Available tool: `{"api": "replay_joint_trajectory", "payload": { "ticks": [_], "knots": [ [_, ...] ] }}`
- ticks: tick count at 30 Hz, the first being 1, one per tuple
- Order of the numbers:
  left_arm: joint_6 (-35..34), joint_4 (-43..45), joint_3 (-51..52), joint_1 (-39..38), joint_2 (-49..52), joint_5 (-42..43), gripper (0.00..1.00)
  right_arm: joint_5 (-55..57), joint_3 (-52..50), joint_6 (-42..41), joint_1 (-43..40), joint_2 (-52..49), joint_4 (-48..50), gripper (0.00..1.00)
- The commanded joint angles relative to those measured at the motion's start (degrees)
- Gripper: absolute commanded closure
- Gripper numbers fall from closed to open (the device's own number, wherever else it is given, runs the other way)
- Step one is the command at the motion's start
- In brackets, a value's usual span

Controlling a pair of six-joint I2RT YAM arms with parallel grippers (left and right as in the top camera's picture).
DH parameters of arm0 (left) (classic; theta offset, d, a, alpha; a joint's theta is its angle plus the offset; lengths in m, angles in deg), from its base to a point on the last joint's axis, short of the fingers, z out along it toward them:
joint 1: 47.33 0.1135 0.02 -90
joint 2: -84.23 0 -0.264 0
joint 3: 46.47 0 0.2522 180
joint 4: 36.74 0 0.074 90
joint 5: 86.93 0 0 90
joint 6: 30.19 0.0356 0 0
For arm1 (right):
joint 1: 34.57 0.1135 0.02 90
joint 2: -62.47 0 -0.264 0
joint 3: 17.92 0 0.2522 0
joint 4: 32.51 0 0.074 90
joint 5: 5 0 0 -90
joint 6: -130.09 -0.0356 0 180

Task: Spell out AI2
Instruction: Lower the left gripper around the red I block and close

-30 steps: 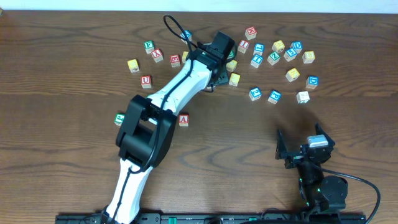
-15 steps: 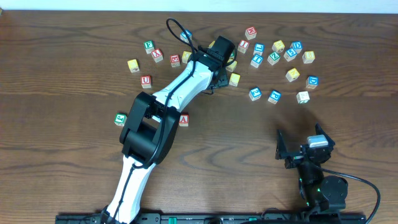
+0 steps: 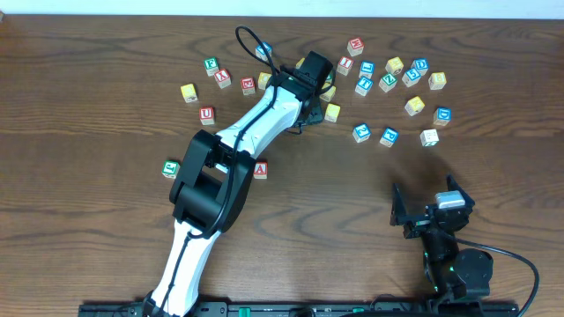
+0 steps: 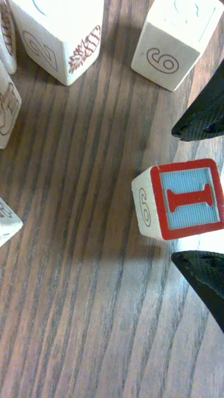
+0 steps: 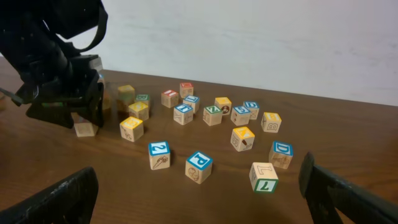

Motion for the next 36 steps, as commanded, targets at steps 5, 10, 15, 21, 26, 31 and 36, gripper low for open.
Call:
{"api": "replay_joint_trajectory", "payload": {
  "ticks": [5, 10, 15, 21, 26, 31, 36],
  "knots": [
    [-0.68, -0.55, -1.38, 0.24, 0.11, -1.22, 0.44, 0.24, -0.09, -0.72, -0.42, 0.17, -0.24, 0.01],
    [-0.68, -0.61, -1.38, 0.24, 0.11, -1.4, 0.44, 0.24, -0.09, -0.7, -0.42, 0.17, -0.24, 0.01],
    [-0.66, -0.63, -1.38, 0.24, 0.11, -1.4, 0.44, 0.24, -0.09, -0.72, -0.42, 0.17, -0.24, 0.01],
    [-0.68, -1.16, -1.36, 0.24, 0.11, -1.4, 0.44, 0.24, -0.09, -0.72, -0.42, 0.17, -0.24, 0.01],
    [-0.68, -1.2, -1.36, 0.24, 0.11, -1.4, 0.44, 0.24, -0.09, -0.72, -0.42, 0.17, -0.24, 0.01],
    [-0.68, -1.22, -1.36, 0.24, 0.11, -1.4, 0.44, 0.24, -0.09, -0.7, -0.42, 0.17, -0.24, 0.01],
    [-0.68, -1.18, -1.36, 0.24, 0.11, -1.86, 0.47, 0.24, -0.09, -0.72, -0.42, 0.17, -0.24, 0.01]
  ]
}}
